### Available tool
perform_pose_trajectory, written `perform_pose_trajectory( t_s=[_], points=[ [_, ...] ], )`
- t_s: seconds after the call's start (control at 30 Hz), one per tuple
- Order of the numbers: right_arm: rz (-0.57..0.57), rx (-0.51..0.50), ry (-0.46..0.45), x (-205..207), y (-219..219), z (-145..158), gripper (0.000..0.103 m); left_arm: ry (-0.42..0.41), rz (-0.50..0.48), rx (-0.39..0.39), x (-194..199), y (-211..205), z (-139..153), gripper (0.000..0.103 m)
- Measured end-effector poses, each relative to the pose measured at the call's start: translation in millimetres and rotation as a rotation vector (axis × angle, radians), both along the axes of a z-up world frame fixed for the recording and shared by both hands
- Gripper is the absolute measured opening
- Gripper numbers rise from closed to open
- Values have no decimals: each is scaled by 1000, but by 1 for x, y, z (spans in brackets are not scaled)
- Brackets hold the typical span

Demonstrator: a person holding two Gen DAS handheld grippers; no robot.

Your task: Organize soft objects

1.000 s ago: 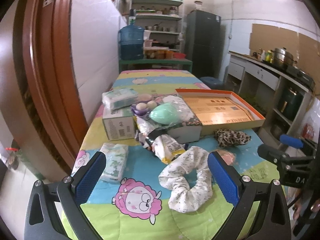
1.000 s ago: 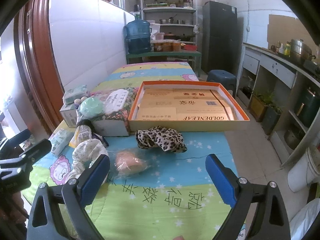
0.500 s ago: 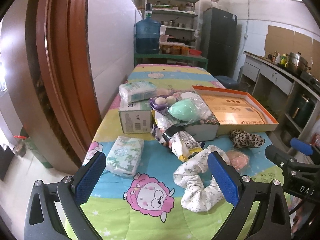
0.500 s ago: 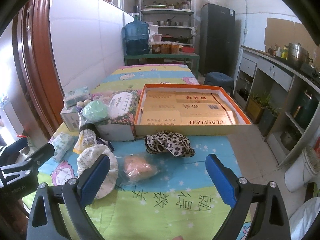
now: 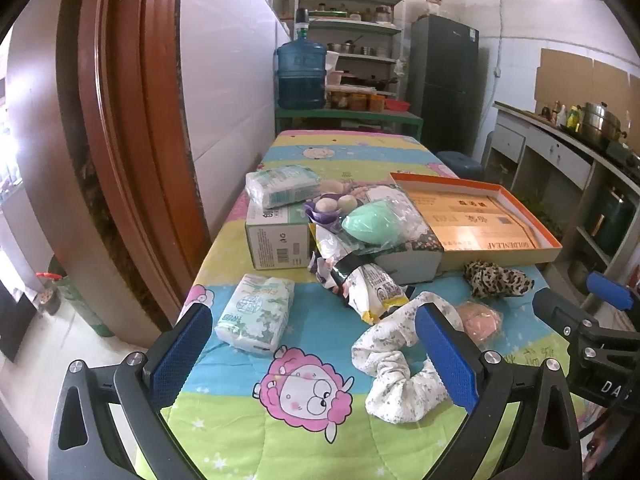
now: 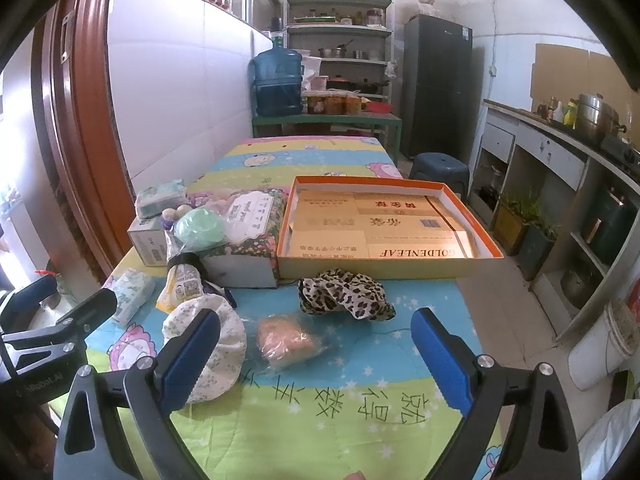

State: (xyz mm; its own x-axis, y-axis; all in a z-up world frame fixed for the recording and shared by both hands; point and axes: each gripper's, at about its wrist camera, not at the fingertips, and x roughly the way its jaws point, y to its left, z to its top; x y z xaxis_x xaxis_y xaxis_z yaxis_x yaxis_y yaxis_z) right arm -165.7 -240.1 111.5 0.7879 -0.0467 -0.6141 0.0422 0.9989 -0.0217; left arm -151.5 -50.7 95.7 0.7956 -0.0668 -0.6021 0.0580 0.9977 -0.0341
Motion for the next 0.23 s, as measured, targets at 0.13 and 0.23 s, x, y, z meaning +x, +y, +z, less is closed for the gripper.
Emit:
perform_pose_trajectory(
  t_s=[0.13, 0.23],
  points=[
    [-2, -2, -2, -1, -1, 0, 97, -4, 4, 2, -1, 0, 1, 101],
    [-5, 0, 1, -1, -2, 0, 97, -6, 8, 12, -2, -1, 1, 101]
  ],
)
